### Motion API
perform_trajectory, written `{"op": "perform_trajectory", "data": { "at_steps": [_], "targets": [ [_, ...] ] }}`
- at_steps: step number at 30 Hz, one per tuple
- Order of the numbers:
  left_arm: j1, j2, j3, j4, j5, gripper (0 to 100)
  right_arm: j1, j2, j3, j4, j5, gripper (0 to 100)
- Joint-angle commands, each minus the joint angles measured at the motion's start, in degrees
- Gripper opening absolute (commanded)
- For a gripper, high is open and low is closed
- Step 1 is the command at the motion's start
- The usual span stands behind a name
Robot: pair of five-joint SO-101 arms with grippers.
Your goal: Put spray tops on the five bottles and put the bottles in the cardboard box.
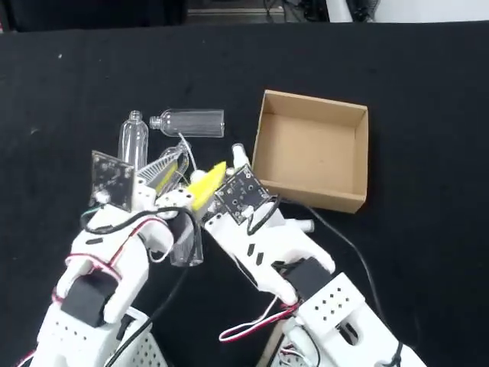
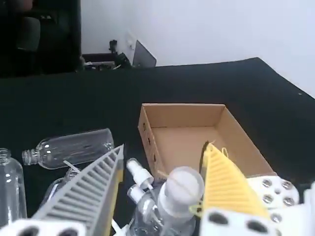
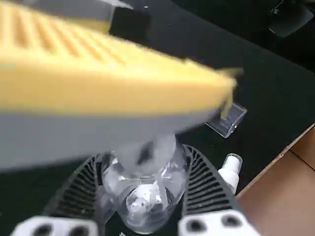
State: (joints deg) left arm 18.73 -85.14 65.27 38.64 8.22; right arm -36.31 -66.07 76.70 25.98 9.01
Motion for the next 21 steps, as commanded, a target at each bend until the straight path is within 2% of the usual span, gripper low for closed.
{"op": "perform_trajectory", "data": {
  "at_steps": [1,7,11,14,17,21],
  "targets": [
    [-2.2,-6.2,-4.4,0.0,0.0,25,1.1,-1.6,-1.1,-1.1,0.1,1.1],
    [-2.3,-17.7,-3.6,3.7,-0.4,25,1.1,-1.6,-1.1,-1.1,0.1,1.1],
    [-4.7,-18.6,-3.3,5.1,-1.6,25,1.4,-1.6,-1.3,-1.1,-0.3,1.1],
    [-8.0,-16.5,0.7,-0.1,-2.5,25,4.2,-1.6,-4.0,2.6,-0.6,1.0],
    [-11.3,-13.4,5.1,-7.8,-1.8,24,7.9,-1.6,-9.8,10.1,-5.2,1.0],
    [-16.0,-9.9,10.2,-16.4,5.8,20,13.8,-1.5,-15.7,15.0,-8.5,1.1]
  ]
}}
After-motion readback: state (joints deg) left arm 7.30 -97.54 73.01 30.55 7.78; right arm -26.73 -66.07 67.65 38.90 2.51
